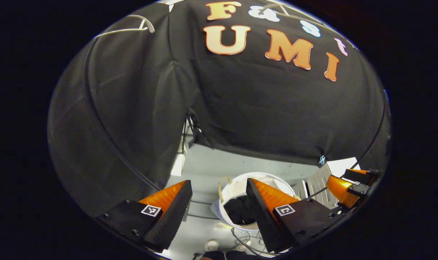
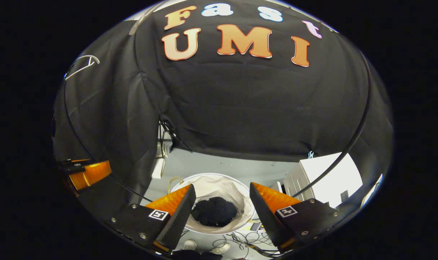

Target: Grasp the clothes on the hanger with both hands and then place them into the laundry hamper below.

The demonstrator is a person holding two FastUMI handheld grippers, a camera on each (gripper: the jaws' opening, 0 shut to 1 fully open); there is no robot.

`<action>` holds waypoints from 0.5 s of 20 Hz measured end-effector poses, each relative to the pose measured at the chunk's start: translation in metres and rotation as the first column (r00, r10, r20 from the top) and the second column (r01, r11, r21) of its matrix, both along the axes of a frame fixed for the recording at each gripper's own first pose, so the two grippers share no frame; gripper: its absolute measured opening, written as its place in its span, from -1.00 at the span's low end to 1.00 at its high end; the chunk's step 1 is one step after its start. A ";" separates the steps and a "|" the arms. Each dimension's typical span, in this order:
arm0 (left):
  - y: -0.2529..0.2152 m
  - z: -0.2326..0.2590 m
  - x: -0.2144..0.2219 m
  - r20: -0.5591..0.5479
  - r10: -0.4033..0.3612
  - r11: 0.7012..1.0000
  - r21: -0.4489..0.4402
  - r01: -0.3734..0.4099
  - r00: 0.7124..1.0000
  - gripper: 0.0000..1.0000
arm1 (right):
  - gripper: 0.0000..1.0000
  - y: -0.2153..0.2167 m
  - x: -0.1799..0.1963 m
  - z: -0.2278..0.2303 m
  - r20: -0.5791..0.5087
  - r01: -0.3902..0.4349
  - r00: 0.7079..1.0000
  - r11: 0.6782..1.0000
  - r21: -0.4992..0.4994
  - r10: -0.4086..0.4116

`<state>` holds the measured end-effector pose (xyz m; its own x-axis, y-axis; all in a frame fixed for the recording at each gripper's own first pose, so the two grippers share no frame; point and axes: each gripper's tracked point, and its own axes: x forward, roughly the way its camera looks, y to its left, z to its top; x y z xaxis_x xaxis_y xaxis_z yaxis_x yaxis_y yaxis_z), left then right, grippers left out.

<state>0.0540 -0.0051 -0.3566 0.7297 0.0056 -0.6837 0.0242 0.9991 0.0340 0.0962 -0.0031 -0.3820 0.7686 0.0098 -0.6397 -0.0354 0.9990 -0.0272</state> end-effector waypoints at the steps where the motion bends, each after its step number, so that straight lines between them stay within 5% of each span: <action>1: 0.007 0.018 0.002 0.030 0.000 1.000 -0.007 0.000 1.000 0.92 | 0.86 0.009 -0.001 0.014 0.019 -0.001 1.000 1.000 -0.005 0.001; 5: 0.029 0.085 0.013 0.154 -0.012 0.999 -0.045 0.019 0.988 0.96 | 0.87 0.038 -0.009 0.072 0.112 -0.003 0.994 0.999 -0.034 0.006; 10: 0.047 0.172 0.037 0.341 -0.039 0.995 -0.070 0.066 0.939 1.00 | 0.86 0.074 -0.011 0.159 0.241 0.008 0.971 1.000 -0.018 -0.004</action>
